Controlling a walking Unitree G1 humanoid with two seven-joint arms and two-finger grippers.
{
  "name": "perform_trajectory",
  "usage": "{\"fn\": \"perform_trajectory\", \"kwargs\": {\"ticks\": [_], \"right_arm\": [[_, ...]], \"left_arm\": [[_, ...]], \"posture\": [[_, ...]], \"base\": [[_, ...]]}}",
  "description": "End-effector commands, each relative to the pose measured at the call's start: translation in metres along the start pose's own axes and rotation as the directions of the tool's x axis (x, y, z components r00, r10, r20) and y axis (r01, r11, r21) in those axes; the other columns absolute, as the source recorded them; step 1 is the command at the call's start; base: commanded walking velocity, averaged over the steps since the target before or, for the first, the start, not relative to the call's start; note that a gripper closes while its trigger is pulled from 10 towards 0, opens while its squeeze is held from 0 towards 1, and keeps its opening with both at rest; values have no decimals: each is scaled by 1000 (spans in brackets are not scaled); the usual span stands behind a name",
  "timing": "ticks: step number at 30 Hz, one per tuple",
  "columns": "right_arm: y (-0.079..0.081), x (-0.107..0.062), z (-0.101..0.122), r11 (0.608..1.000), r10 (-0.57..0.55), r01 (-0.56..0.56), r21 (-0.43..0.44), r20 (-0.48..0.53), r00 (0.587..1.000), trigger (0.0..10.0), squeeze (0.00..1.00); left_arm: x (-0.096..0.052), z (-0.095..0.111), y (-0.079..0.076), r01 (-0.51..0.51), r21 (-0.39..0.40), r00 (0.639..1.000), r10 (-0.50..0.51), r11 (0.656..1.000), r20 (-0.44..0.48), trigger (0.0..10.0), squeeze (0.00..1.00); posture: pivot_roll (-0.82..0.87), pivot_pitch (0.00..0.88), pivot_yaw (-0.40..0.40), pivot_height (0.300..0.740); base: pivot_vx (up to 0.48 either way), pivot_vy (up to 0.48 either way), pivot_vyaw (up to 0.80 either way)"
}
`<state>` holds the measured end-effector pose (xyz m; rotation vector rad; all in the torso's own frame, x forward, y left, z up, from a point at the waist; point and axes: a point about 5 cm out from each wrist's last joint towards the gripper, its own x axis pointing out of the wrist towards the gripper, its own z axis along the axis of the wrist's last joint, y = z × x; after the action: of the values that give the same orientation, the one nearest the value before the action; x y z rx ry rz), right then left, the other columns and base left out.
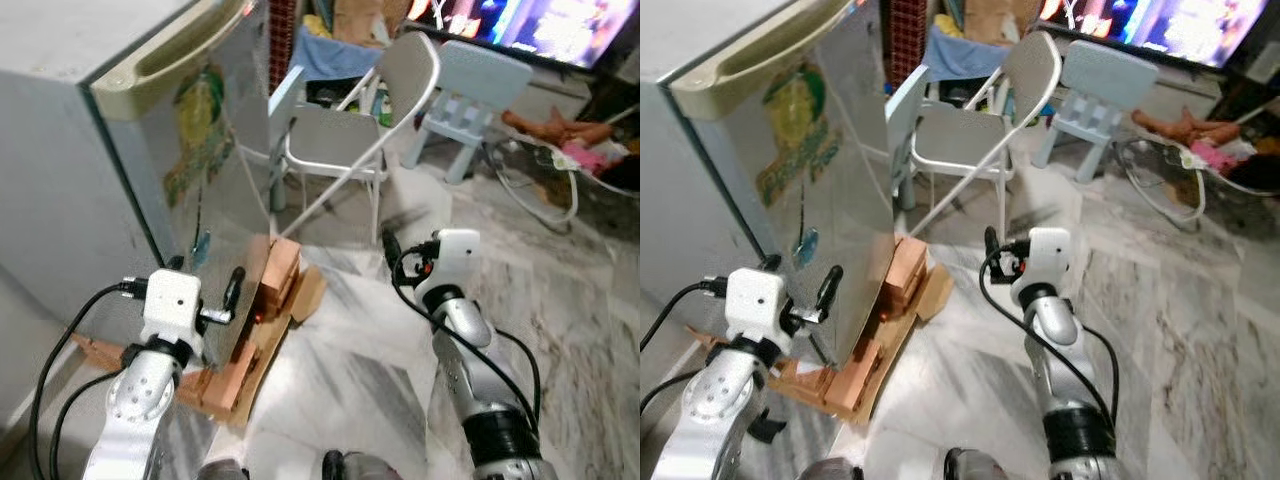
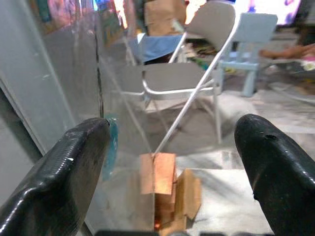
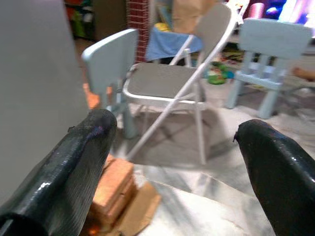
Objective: Restocking fridge
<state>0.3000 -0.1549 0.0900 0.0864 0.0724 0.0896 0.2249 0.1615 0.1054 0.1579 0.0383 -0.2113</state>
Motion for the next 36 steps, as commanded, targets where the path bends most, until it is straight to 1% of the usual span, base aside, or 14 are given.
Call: {"fn": "perform_trajectory", "kwargs": {"ticks": [1, 7, 8, 12, 16, 20, 23, 25, 29, 31, 32, 33, 35, 36], "right_arm": [[3, 0, 3, 1000, 6, -6, 8, 9, 1000, 10000, 0], [2, -1, 2, 1000, 6, -6, 9, 6, 1000, 10000, 0], [1, -1, 2, 1000, 4, -4, 9, 7, 1000, 10000, 0], [1, -1, 2, 1000, 1, -2, 17, 3, 1000, 10000, 0], [-2, -4, 3, 999, -2, 3, 39, -16, 1000, 10000, 0], [-4, -17, 2, 999, 15, -13, 46, -48, 999, 10000, 0], [-6, -25, 2, 999, 26, -24, 45, -63, 998, 10000, 0], [-7, -29, 2, 998, 36, -33, 52, -77, 996, 10000, 0], [-14, -38, 2, 998, 27, -22, 67, -85, 996, 10000, 0], [-16, -43, -1, 998, 33, -26, 53, -119, 992, 10000, 0], [-16, -50, -6, 998, 41, -33, 53, -159, 986, 10000, 0], [-16, -50, -6, 998, 41, -33, 53, -159, 986, 10000, 0], [-14, -58, -11, 996, 84, -76, 47, -215, 973, 10000, 0], [-13, -59, -13, 995, 98, -88, 53, -231, 968, 10000, 0]], "left_arm": [[-2, 1, 1, 4, 8, 1000, -4, 1000, -7, 10000, 0], [-3, -1, -5, 42, 15, 999, -41, 999, -16, 10000, 0], [-3, 0, -5, 52, 37, 999, -52, 998, -3, 10000, 0], [-3, 0, -3, 41, 22, 999, -41, 999, -4, 10000, 0], [-2, 0, 3, -9, 42, 1000, 9, 999, 9, 10000, 0], [-1, 0, 18, -124, 1, 992, 124, 992, 17, 10000, 0], [-1, 0, 22, -149, 22, 989, 149, 989, 14, 10000, 0], [1, 1, 21, -141, 9, 990, 141, 990, 15, 10000, 0], [8, 2, 18, -101, 9, 995, 101, 995, 22, 10000, 0], [14, 0, 18, -96, 16, 995, 95, 995, 26, 10000, 0], [22, -1, 20, -98, 15, 995, 98, 995, 26, 10000, 0], [22, -1, 20, -98, 15, 995, 98, 995, 26, 10000, 0], [31, 0, 25, -91, 4, 995, 91, 996, 33, 10000, 0], [33, 1, 25, -92, 4, 995, 92, 996, 35, 10000, 0]], "posture": [[174, 43, -97, 740], [173, 42, -99, 740], [173, 41, -101, 740], [175, 39, -104, 740], [176, 38, -108, 740], [175, 35, -109, 740], [172, 35, -110, 740], [169, 33, -110, 740], [172, 34, -114, 740], [166, 34, -113, 740], [158, 33, -111, 740], [158, 33, -111, 740], [142, 43, -105, 740], [137, 44, -102, 740]], "base": [[0, 480, -800], [0, 476, -135], [0, 0, 0], [0, 0, 0], [0, 0, 0], [0, 0, 0], [0, 0, 0], [0, 0, 0], [0, 0, 0], [0, 0, 0], [0, 0, 0], [0, 0, 0], [0, 0, 0], [0, 0, 0]]}}
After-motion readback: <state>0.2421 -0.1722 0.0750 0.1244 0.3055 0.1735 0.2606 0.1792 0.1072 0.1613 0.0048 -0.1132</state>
